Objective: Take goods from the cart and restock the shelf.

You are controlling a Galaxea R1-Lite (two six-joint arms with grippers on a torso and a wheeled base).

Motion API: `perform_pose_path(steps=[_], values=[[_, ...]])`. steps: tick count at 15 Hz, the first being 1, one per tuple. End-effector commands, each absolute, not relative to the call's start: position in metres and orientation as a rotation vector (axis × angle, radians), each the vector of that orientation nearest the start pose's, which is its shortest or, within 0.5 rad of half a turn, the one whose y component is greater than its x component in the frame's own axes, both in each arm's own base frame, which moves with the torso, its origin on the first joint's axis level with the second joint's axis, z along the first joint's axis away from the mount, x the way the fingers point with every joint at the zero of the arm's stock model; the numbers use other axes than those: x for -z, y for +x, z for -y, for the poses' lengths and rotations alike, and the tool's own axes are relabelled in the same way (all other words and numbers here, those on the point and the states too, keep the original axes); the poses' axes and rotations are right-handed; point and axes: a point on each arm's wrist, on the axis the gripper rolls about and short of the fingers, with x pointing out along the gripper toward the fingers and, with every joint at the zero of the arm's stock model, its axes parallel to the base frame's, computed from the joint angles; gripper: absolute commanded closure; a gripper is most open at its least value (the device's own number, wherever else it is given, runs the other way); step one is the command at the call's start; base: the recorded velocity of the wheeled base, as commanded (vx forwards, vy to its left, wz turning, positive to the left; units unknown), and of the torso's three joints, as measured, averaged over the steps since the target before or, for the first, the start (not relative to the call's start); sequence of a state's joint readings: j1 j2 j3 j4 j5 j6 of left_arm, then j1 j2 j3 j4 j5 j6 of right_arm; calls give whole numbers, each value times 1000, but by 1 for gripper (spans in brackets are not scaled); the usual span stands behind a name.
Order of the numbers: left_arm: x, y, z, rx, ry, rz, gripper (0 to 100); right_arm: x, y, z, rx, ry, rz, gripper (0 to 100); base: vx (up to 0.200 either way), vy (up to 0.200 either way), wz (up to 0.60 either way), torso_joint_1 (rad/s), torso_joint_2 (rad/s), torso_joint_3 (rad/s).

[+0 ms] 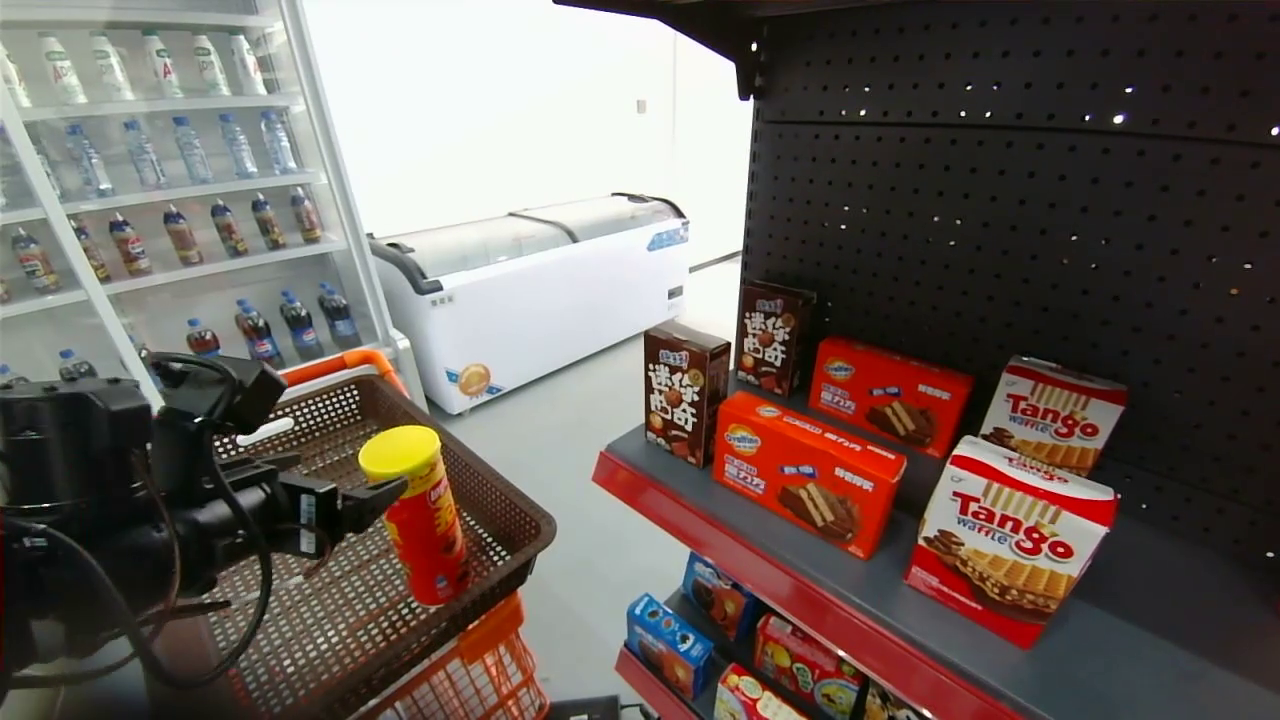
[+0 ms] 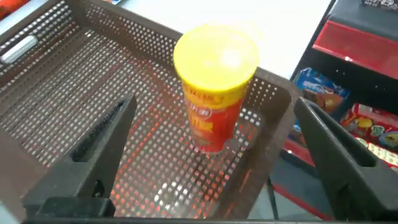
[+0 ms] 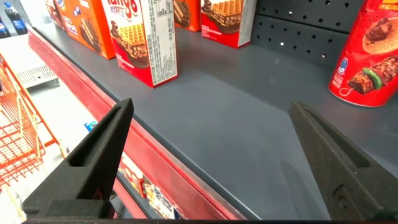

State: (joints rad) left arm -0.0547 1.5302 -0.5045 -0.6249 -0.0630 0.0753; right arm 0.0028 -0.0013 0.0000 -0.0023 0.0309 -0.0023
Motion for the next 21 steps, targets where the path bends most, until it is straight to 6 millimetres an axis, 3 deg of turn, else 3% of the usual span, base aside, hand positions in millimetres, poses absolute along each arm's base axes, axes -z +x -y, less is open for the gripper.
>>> perform_pose_path(steps=[1, 8, 19, 20, 21], values=[[-116, 258, 19, 145, 77, -480, 0, -76, -23, -1, -35, -3, 3, 0, 0, 0, 0, 0, 0, 0], [-70, 265, 18, 127, 122, -428, 0, -76, -23, -1, -35, -3, 3, 0, 0, 0, 0, 0, 0, 0], [-40, 292, 19, 121, 121, -351, 0, -76, -23, -1, -35, -3, 3, 0, 0, 0, 0, 0, 0, 0], [-39, 294, 19, 120, 120, -341, 100, -76, -23, -1, -35, -3, 3, 0, 0, 0, 0, 0, 0, 0], [-40, 296, 19, 120, 121, -327, 100, -76, -23, -1, -34, -3, 2, 0, 0, 0, 0, 0, 0, 0]])
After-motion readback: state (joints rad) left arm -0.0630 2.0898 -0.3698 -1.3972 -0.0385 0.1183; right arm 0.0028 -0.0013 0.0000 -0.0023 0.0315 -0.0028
